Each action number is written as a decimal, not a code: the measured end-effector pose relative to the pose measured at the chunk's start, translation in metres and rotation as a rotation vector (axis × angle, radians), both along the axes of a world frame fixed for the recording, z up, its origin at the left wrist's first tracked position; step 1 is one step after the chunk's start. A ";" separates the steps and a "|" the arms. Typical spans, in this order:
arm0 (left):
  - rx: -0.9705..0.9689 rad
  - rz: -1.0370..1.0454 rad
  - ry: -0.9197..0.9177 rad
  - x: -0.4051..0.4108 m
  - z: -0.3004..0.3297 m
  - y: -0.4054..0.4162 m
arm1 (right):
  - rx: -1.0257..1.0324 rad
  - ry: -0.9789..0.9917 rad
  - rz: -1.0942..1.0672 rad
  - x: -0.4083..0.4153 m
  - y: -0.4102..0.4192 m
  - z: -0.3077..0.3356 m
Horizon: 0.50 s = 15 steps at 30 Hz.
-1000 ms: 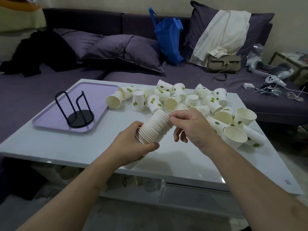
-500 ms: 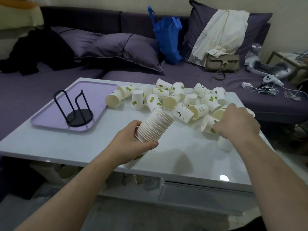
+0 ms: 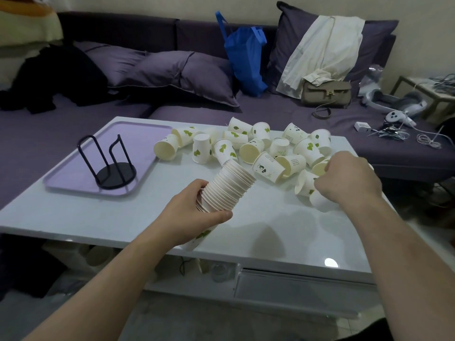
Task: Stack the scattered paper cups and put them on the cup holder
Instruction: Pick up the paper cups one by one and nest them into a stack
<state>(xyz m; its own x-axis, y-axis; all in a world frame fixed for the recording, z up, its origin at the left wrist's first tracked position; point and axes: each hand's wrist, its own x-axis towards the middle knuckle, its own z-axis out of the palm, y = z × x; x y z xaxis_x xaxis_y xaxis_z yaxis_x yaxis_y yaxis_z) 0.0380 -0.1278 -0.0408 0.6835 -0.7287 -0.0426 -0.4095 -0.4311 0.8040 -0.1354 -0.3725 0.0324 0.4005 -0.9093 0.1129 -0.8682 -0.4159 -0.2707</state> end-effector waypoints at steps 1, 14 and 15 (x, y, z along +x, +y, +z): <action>0.000 -0.002 0.000 0.000 0.000 0.000 | -0.006 -0.049 0.019 0.002 0.003 0.002; 0.020 -0.029 -0.040 0.000 0.000 0.003 | 0.261 -0.907 0.425 0.034 0.030 -0.016; 0.020 -0.032 -0.043 -0.001 0.000 0.003 | 0.272 -0.885 0.461 0.037 0.034 -0.020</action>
